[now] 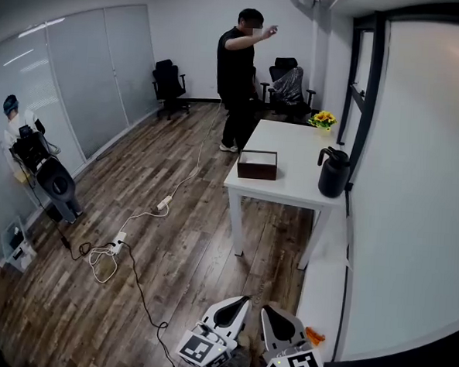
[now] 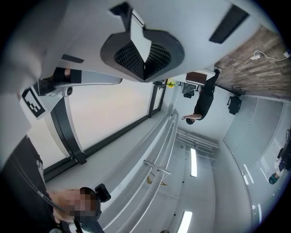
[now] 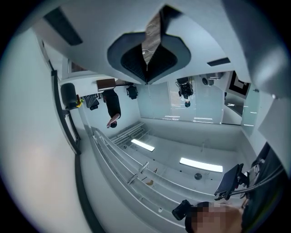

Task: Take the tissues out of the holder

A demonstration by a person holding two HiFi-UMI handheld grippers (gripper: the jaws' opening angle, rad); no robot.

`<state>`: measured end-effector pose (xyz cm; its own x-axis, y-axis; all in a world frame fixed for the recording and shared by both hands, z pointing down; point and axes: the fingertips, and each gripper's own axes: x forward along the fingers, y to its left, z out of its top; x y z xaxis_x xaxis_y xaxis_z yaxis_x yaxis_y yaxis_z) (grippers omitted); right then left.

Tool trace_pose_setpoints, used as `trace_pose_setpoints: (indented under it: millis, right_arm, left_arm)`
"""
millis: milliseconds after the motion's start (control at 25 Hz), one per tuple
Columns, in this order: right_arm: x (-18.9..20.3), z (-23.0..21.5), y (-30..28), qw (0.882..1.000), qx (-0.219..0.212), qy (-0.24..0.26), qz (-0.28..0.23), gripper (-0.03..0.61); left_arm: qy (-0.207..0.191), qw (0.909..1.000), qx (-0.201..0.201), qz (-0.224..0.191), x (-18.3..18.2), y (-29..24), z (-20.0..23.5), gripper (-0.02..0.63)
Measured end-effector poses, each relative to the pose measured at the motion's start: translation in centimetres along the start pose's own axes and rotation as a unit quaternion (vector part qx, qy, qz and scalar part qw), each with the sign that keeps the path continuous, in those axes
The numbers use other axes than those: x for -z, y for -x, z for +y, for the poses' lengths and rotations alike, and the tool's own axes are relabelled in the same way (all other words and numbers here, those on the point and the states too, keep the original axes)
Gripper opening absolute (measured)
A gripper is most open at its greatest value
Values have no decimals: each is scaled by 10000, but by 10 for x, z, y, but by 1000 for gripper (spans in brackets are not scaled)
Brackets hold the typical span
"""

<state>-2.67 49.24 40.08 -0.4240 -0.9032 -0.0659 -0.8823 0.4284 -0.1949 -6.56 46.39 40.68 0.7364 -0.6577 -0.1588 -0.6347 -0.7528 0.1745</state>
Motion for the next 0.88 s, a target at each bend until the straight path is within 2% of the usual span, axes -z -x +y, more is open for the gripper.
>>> trace_pose_setpoints:
  millis: [280, 560, 880]
  right_arm:
    - [-4, -33, -43, 9999, 17, 120, 53, 6]
    - [-7, -74, -104, 9993, 77, 308, 191, 6]
    - [-6, -107, -169, 9991, 226, 318, 159, 6]
  left_arm:
    - [33, 9994, 211, -266, -7, -49, 28, 8]
    - [-2, 9988, 409, -276, -17, -106, 72, 8]
    - [-180, 9986, 438, -222, -19, -152, 126, 8]
